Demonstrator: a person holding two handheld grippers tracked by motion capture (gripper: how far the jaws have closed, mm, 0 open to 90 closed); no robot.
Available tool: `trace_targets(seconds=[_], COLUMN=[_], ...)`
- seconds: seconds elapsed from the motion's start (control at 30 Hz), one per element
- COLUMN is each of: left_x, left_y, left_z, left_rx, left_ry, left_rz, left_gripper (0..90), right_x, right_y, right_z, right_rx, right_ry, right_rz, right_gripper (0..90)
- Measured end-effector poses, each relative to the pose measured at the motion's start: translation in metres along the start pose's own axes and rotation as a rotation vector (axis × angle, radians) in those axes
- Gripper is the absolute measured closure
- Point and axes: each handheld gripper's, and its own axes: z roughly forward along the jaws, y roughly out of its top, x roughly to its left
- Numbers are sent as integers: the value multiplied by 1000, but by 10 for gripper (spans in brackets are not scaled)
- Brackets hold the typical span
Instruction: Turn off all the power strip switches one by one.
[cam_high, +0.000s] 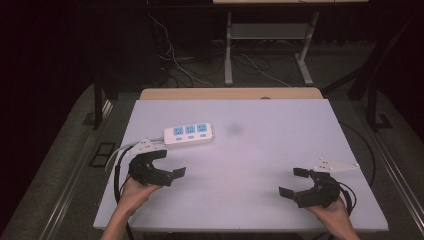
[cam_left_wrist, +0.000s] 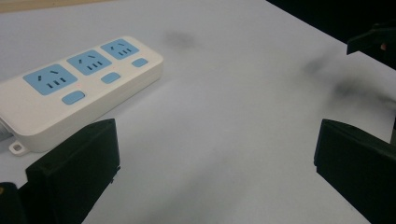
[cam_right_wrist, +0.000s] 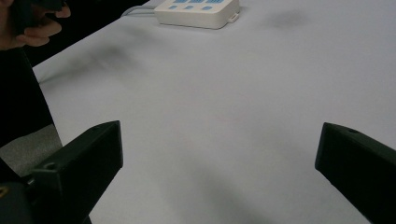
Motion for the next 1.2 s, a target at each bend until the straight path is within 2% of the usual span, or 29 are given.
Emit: trace_targets(seconds=[0.5, 1.2], left_x=[11, 29], left_y=[13, 38], left_z=[5, 7], left_rx=[50, 96], left_ry=[5, 41], left_rz=[7, 27], left_gripper=[0, 0], right_x=[0, 0], right_y=[0, -1], right_z=[0, 0], right_rx=[0, 11], right_ry=[-3, -5], right_rz=[-4, -5], right_gripper=[6, 7])
